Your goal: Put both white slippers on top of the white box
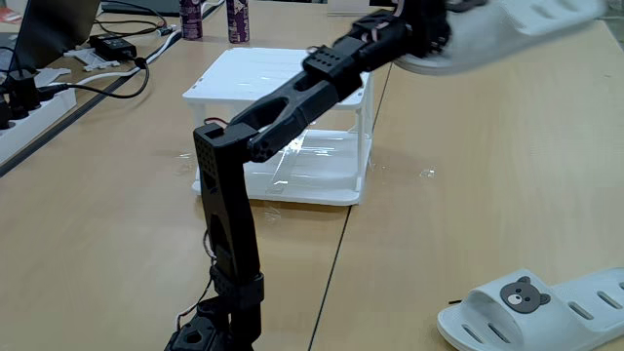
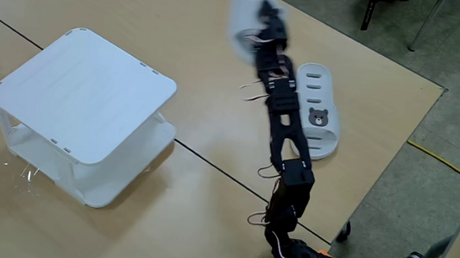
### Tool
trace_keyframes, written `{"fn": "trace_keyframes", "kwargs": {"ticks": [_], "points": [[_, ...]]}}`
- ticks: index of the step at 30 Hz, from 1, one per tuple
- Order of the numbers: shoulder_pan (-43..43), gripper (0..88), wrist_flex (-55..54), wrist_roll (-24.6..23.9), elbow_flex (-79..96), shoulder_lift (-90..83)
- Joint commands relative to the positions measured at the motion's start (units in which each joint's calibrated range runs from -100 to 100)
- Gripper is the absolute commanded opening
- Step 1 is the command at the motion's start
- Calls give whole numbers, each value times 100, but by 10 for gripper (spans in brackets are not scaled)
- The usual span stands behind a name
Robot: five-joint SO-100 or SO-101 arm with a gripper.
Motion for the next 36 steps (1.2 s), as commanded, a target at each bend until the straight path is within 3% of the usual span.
{"fn": "trace_keyframes", "kwargs": {"ticks": [1, 10, 17, 27, 36], "points": [[-1210, 8, -21, 42, -650, -721], [-3800, 8, -21, 42, -696, -721], [-4738, 8, -21, 42, -714, -730], [-4721, 8, -29, 42, -650, -553], [-4310, 8, -46, 42, -1823, 1273]]}}
